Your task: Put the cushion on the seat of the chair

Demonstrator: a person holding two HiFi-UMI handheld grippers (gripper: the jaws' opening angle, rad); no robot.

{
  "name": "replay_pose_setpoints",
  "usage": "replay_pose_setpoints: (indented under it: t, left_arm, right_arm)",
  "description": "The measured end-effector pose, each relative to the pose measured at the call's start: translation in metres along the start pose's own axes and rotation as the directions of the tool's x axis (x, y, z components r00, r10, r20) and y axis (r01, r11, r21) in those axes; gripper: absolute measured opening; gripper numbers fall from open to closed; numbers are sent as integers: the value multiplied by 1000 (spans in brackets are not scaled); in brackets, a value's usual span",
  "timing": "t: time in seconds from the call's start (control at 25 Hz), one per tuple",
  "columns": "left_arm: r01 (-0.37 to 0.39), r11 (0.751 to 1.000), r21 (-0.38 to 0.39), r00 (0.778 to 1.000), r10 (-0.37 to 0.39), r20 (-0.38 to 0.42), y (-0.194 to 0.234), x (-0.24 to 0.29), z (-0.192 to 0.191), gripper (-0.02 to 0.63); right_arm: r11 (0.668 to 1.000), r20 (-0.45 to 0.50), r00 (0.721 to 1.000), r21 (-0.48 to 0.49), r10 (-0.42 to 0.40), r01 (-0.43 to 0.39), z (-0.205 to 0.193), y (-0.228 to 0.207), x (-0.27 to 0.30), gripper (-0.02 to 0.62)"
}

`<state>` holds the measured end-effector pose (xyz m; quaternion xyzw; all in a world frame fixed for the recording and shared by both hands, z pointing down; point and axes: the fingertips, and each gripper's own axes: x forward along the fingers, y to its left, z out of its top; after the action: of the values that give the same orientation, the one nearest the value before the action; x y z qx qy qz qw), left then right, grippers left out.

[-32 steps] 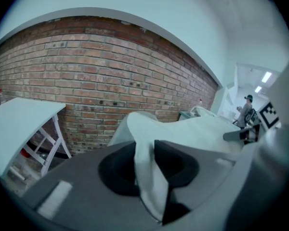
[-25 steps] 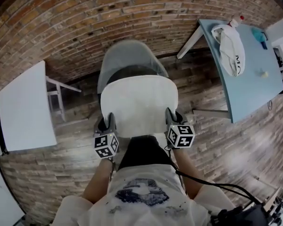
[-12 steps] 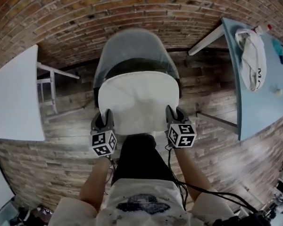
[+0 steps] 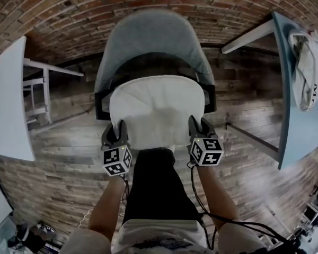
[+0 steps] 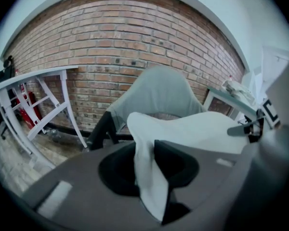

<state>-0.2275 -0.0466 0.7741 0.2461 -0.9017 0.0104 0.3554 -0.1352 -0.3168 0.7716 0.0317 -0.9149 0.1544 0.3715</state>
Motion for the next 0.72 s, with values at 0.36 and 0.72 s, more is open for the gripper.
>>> replay_pose_setpoints:
  t: [0.36,0.72]
  left_arm:
    - [-32,999,-7,999,31,-26,18,44,-48,86]
    - [-41,999,19,997,42,-60,29,72,-84,87]
  right_arm:
    - [1000,-31,1000,0,-2,2,-42,-15,59,46]
    - [999,-63,997,-6,-39,38,-85,-27,90,48]
